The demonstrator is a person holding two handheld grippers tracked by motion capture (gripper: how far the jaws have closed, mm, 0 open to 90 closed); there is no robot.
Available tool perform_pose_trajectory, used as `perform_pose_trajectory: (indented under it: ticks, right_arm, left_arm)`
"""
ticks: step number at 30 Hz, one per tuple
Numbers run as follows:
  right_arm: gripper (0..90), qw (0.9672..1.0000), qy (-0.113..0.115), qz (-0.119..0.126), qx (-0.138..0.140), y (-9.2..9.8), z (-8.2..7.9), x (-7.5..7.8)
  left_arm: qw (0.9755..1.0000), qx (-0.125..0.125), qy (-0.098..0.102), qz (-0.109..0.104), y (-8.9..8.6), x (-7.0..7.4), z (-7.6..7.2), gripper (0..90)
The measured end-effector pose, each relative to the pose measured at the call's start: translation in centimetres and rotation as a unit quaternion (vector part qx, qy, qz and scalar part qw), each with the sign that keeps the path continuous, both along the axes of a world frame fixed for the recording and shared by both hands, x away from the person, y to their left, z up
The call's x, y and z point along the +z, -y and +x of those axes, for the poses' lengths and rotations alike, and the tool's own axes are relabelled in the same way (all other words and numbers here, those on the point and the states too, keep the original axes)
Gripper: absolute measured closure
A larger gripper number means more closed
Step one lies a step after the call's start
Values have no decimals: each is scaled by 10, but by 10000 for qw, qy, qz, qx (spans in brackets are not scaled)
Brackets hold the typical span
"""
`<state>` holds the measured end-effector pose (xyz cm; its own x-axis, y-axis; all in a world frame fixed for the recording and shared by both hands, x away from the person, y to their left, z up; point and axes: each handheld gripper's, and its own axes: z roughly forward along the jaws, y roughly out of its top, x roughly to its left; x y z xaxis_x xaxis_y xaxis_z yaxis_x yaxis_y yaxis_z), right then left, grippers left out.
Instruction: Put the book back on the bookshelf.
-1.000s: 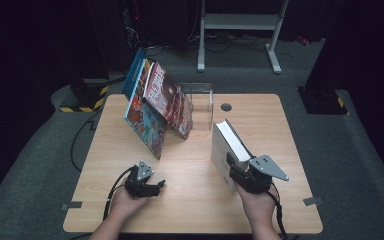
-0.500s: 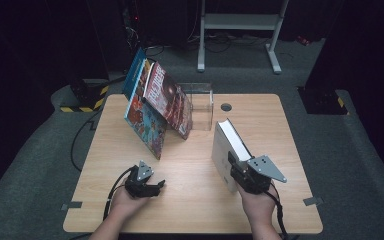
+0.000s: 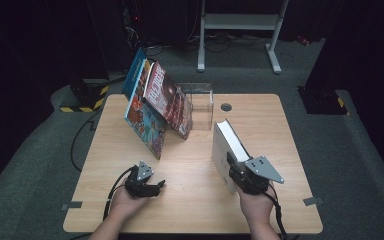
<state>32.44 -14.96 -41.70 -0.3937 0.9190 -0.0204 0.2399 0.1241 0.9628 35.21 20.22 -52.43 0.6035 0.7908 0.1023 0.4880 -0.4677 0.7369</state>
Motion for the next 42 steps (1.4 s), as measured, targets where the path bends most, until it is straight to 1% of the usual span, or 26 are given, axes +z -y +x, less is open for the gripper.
perform_pose_trajectory:
  ticks: [4,7,8,9,10,12,14,16,19,20,21,23,24,25,27,28,29,31,32,33,39,42]
  right_arm:
    - [546,10000,16,-18,1,-2,3,1]
    - [548,10000,-57,-6,17,-7,9,8]
    - [548,10000,-70,-12,69,-8,12,11]
    - [548,10000,-70,-12,69,-8,12,11]
    - [548,10000,-1,3,95,-13,16,19]
    - [548,9999,46,29,116,-17,20,26]
    - [548,9998,100,97,166,-22,28,35]
    - [548,9997,116,143,165,-30,38,42]
    - [547,9998,140,97,142,-44,53,48]
    - [547,9998,140,97,142,-44,53,48]
    - [547,9997,124,151,127,-52,67,51]
    - [547,9997,99,188,105,-58,77,52]
    - [547,9997,99,188,105,-58,77,52]
    - [547,9998,115,129,26,-67,91,53]
    - [547,9999,134,79,-41,-73,102,53]
    - [547,9999,134,79,-41,-73,102,53]
    - [547,9998,114,98,-99,-77,113,54]
    - [547,9998,117,89,-139,-80,122,55]
    - [547,9998,117,89,-139,-80,122,55]
    - [546,9996,111,66,-251,-85,133,55]
    - [546,9991,49,83,-422,-93,162,49]
    - [545,9987,62,38,-496,-97,178,46]
  left_arm:
    - [10000,-3,1,-10,0,0,0,247]
    - [10000,4,-14,-21,-1,0,0,247]
    - [10000,10,-17,-29,-1,0,0,247]
    - [10000,10,-17,-29,-1,0,0,247]
    - [10000,3,-14,-8,-1,0,0,247]
    - [10000,4,-6,-12,-1,0,1,247]
    - [10000,13,-5,-30,-1,0,1,247]
    - [10000,6,-3,-23,-1,0,1,248]
    - [10000,-20,4,-11,-1,0,0,247]
    - [10000,-20,4,-11,-1,0,0,247]
    - [10000,-21,-7,-32,-1,0,0,247]
    - [10000,-21,-8,-38,-2,0,0,246]
    - [10000,-21,-8,-38,-2,0,0,246]
    - [10000,-23,24,-40,-3,1,0,246]
    - [10000,-38,13,-63,-4,1,0,245]
    - [10000,-38,13,-63,-4,1,0,245]
    - [10000,-46,33,-76,-4,1,0,245]
    - [9999,-63,21,-88,-4,1,-1,245]
    - [9999,-63,21,-88,-4,1,-1,245]
    - [9998,-68,-12,-175,-5,1,-1,245]
    - [9998,-87,-23,-184,-5,1,-1,245]
    - [9998,-72,-4,-199,-6,1,0,246]
